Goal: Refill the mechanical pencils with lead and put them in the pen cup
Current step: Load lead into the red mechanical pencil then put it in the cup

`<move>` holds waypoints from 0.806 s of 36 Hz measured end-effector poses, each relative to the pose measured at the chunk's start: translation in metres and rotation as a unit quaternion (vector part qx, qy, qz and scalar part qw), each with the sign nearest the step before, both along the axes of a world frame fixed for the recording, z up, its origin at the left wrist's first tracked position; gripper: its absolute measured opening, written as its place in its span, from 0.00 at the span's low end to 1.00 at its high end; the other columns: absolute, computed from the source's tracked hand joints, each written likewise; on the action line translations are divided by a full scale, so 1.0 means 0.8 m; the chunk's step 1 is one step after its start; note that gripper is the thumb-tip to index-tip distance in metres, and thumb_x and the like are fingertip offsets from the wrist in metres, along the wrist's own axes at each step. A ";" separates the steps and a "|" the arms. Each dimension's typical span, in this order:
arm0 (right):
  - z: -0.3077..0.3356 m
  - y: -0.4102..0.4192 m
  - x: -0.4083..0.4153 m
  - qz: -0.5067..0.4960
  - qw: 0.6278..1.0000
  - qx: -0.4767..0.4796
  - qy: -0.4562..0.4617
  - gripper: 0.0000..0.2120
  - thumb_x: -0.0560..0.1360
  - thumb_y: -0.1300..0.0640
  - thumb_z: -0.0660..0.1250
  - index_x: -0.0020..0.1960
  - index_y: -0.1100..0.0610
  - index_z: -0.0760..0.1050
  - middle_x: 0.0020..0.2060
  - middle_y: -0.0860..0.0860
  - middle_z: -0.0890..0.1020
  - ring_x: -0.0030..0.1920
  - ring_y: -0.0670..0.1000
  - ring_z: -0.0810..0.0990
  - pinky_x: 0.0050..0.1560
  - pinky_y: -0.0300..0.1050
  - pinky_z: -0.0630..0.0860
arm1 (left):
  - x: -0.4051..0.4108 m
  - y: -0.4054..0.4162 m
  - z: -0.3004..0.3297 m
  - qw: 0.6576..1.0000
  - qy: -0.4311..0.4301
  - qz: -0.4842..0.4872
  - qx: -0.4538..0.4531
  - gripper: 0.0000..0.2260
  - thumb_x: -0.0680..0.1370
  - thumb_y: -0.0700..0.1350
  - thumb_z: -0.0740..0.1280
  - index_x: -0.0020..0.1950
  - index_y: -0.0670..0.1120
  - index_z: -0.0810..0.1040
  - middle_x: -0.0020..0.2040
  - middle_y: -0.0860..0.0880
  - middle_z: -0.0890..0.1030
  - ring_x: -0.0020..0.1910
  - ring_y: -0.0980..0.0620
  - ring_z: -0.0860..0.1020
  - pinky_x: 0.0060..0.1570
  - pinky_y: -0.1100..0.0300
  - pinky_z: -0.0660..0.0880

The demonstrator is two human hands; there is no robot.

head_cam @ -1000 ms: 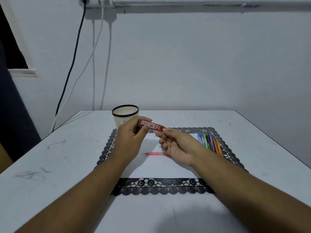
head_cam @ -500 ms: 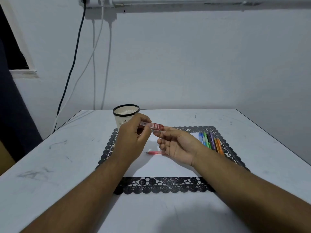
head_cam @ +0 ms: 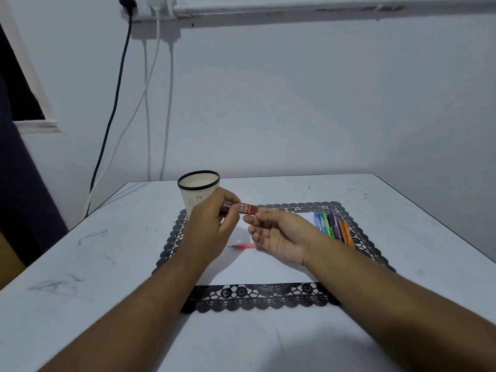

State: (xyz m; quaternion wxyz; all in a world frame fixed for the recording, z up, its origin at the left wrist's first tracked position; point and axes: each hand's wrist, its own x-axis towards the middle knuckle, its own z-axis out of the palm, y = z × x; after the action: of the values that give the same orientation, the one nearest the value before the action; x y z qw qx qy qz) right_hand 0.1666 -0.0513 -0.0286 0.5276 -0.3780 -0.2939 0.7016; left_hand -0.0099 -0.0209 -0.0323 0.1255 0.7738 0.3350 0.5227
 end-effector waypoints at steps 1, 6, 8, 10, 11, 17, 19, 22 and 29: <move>0.001 0.000 0.000 0.001 1.000 0.001 -0.001 0.15 0.83 0.67 0.61 0.69 0.68 0.73 0.38 0.57 0.85 0.33 0.50 0.83 0.35 0.40 0.81 | 0.000 -0.001 0.000 1.000 0.003 0.002 0.007 0.05 0.81 0.37 0.67 0.51 0.48 0.78 0.41 0.56 0.81 0.37 0.59 0.78 0.37 0.70 0.70; 0.003 -0.002 -0.002 -0.007 1.000 -0.001 -0.001 0.13 0.85 0.63 0.60 0.68 0.64 0.73 0.39 0.57 0.86 0.33 0.50 0.83 0.35 0.40 0.81 | -0.005 0.001 -0.003 0.995 0.069 0.022 0.075 0.04 0.79 0.40 0.65 0.50 0.44 0.80 0.43 0.56 0.80 0.43 0.67 0.76 0.43 0.75 0.69; 0.002 -0.001 -0.001 -0.013 1.000 0.000 0.005 0.13 0.85 0.63 0.59 0.68 0.65 0.73 0.40 0.57 0.86 0.34 0.51 0.84 0.35 0.41 0.81 | -0.005 0.001 -0.004 0.995 0.072 0.019 0.069 0.04 0.79 0.40 0.65 0.50 0.44 0.80 0.43 0.57 0.79 0.43 0.66 0.76 0.43 0.75 0.69; 0.001 -0.001 -0.001 -0.018 1.000 -0.001 0.000 0.16 0.85 0.63 0.59 0.70 0.67 0.72 0.39 0.57 0.86 0.34 0.51 0.84 0.35 0.41 0.81 | -0.004 0.002 -0.004 0.997 0.068 0.010 0.041 0.03 0.80 0.41 0.66 0.51 0.46 0.79 0.41 0.59 0.79 0.41 0.63 0.77 0.40 0.73 0.69; 0.000 -0.001 -0.002 -0.019 1.000 0.001 -0.004 0.16 0.85 0.64 0.60 0.71 0.67 0.72 0.38 0.57 0.85 0.34 0.51 0.83 0.35 0.41 0.81 | -0.003 0.002 -0.005 0.998 0.056 0.003 0.024 0.03 0.81 0.41 0.66 0.52 0.47 0.79 0.41 0.59 0.80 0.39 0.61 0.78 0.38 0.72 0.69; 0.002 0.003 0.001 -0.056 0.997 0.054 0.004 0.06 0.82 0.63 0.67 0.56 0.65 0.79 0.41 0.58 0.85 0.34 0.49 0.82 0.34 0.40 0.81 | 0.005 -0.005 -0.001 1.000 0.001 -0.021 -0.017 0.04 0.82 0.43 0.69 0.54 0.50 0.76 0.37 0.49 0.81 0.32 0.49 0.75 0.32 0.61 0.69; 0.003 0.006 0.006 -0.089 0.992 0.087 -0.012 0.04 0.80 0.63 0.69 0.54 0.63 0.79 0.40 0.57 0.84 0.33 0.49 0.81 0.34 0.39 0.80 | 0.011 -0.005 -0.005 0.999 0.010 -0.036 -0.036 0.08 0.80 0.42 0.71 0.58 0.50 0.77 0.39 0.51 0.82 0.32 0.53 0.76 0.31 0.65 0.68; 0.006 0.008 0.017 -0.155 0.967 0.149 -0.136 0.03 0.79 0.60 0.72 0.48 0.60 0.82 0.39 0.56 0.84 0.33 0.48 0.78 0.36 0.41 0.79 | 0.014 0.005 -0.016 0.996 0.070 -0.037 -0.040 0.14 0.79 0.44 0.73 0.62 0.55 0.78 0.44 0.59 0.81 0.39 0.58 0.77 0.37 0.66 0.72; 0.011 0.005 0.027 -0.183 0.871 0.268 -0.369 0.03 0.79 0.59 0.72 0.48 0.58 0.84 0.39 0.55 0.85 0.36 0.47 0.81 0.38 0.44 0.79 | 0.009 0.010 -0.020 0.985 0.165 -0.013 -0.037 0.25 0.76 0.52 0.75 0.70 0.58 0.73 0.51 0.61 0.78 0.48 0.60 0.76 0.47 0.55 0.77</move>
State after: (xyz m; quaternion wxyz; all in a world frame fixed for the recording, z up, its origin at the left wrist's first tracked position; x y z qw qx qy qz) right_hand 0.1885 -0.0469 -0.0199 0.5811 -0.5007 -0.5691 0.2962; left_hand -0.0027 -0.0131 -0.0480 0.1040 0.8487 0.3600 0.3732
